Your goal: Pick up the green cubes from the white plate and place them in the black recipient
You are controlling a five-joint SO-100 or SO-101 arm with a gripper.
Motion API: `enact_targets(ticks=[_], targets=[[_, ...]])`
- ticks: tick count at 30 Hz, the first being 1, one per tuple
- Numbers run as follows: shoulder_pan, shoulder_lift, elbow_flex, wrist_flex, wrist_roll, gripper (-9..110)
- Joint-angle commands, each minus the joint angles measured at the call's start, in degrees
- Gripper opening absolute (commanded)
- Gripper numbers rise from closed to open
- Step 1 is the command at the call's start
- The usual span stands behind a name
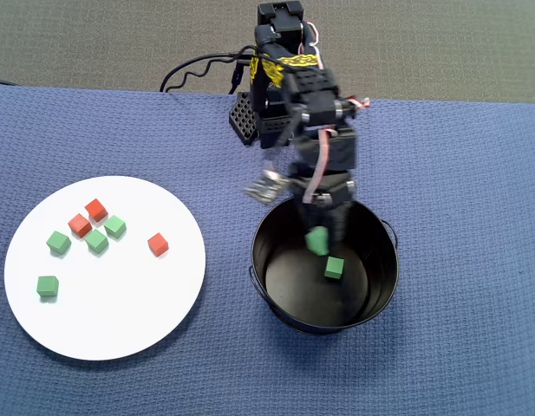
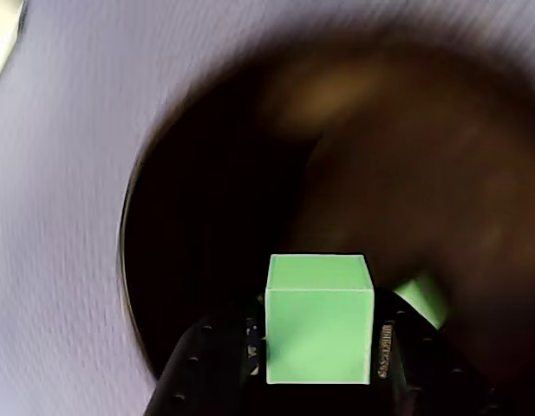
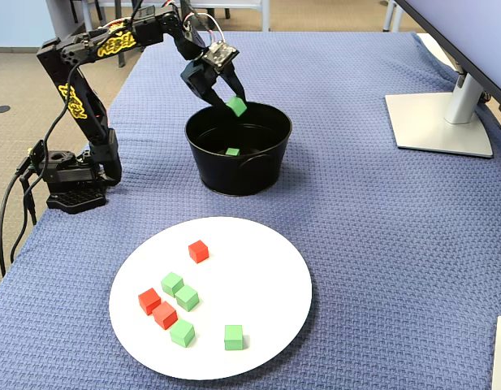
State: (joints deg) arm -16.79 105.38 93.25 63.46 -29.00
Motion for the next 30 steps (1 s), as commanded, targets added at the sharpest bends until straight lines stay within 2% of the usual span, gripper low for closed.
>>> enact_targets(ticks=[1,4,9,12,15,19,25,28,30], targets=[[-3.6,2.7,-0.9,-1.1,-0.3,35],[-0.2,3.1,-2.1,-0.6,-3.3,39],[13.5,0.8,-8.4,2.2,-11.1,34],[23.7,-0.5,-10.5,2.8,-16.7,23],[33.8,-1.7,-11.0,-0.8,-20.5,7],[43.5,-4.7,-9.9,-2.6,-28.7,0],[52.0,-11.2,-8.9,-6.1,-42.4,1],[55.5,-12.6,-7.2,-6.9,-52.4,19],[57.2,-13.6,-6.4,-6.9,-59.2,21]])
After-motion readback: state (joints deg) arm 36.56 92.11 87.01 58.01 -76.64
